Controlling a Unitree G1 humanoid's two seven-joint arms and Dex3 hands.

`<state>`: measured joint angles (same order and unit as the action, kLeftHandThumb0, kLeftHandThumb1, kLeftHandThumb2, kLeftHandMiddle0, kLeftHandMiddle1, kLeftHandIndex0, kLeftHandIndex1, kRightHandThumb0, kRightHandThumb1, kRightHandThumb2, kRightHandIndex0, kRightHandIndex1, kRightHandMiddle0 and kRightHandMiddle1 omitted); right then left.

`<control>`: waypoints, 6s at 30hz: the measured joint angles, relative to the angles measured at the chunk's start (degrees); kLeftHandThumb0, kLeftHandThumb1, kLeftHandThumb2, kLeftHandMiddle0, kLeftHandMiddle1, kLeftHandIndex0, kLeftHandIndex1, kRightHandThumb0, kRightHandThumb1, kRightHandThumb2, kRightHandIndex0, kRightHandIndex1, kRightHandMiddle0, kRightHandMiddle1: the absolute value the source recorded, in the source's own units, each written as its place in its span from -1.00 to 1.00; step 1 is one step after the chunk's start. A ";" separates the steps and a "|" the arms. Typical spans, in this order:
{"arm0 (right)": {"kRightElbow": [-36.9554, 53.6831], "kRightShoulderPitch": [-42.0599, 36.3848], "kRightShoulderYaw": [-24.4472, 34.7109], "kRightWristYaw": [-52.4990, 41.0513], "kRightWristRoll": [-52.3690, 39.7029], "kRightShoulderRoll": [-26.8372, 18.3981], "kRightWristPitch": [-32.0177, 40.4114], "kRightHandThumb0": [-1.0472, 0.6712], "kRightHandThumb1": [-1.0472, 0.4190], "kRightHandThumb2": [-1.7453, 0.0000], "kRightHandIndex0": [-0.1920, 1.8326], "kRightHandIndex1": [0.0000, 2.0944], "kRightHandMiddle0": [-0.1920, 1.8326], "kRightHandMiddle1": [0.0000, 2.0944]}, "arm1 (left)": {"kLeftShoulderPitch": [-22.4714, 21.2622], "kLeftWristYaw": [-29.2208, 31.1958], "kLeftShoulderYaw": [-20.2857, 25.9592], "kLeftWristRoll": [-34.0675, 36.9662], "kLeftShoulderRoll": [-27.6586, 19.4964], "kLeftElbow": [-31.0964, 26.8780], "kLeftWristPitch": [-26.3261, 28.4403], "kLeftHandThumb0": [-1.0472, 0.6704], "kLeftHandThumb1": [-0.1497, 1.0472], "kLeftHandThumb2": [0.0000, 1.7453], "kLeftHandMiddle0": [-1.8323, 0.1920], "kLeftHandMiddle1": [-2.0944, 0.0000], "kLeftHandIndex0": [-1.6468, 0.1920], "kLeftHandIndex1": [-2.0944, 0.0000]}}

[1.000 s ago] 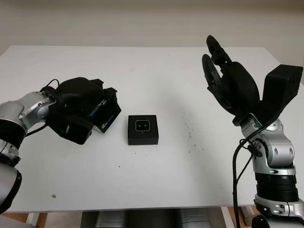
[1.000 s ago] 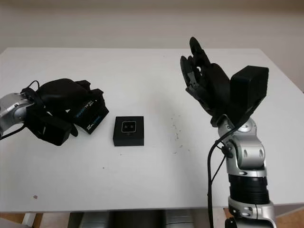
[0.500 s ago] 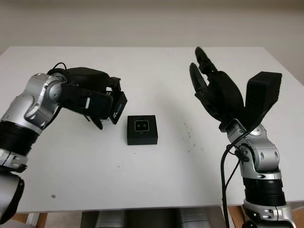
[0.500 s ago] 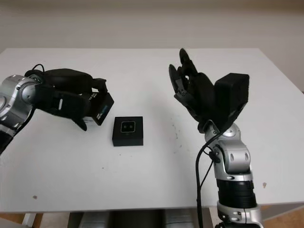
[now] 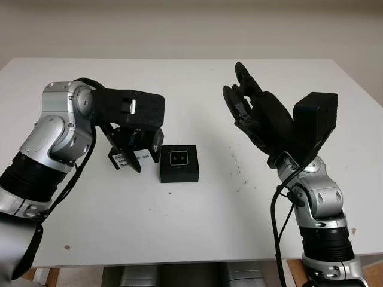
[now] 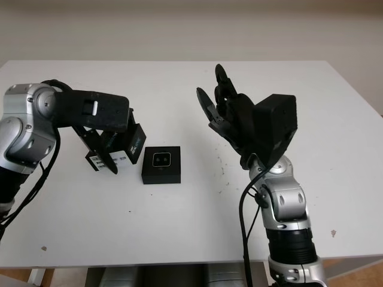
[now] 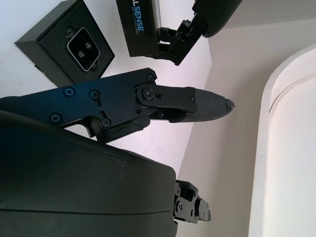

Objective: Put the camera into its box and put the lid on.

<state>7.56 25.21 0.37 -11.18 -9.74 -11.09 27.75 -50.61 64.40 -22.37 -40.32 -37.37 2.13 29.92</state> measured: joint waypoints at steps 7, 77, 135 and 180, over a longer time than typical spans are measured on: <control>0.24 -0.27 0.00 0.79 0.13 1.17 -0.01 -0.59 -1.00 0.52 -0.99 -0.97 -0.96 -0.96 | -0.07 -1.10 -0.77 0.71 2.70 -0.19 1.34 -0.19 1.00 -0.81 0.49 -0.84 0.52 -0.69; 1.27 -3.80 1.31 0.92 -1.52 2.76 -2.17 -0.57 -1.00 0.55 -1.00 -1.00 -1.00 -0.96 | -1.28 -10.34 -6.95 -0.70 11.35 6.22 7.94 -0.14 1.00 -0.82 0.15 -1.00 0.61 -0.75; 3.60 -4.60 1.22 0.89 -0.53 2.08 0.87 -0.60 -1.00 0.53 -1.00 -1.00 -0.99 -0.95 | 0.25 -7.46 -13.66 3.14 15.10 0.79 15.05 -0.50 1.00 -0.45 1.00 1.00 1.00 1.00; 1.45 -4.44 3.75 -1.50 -0.75 0.80 -1.41 -0.53 -1.00 0.45 -1.00 -1.00 -0.99 -0.95 | 3.75 -16.26 16.29 31.14 0.62 23.88 -32.35 -0.99 0.87 -0.95 1.00 1.00 1.00 1.00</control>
<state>9.01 20.77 4.12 -12.68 -10.49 -10.29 26.34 -46.86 48.14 -6.08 -9.18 -36.74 26.01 -2.43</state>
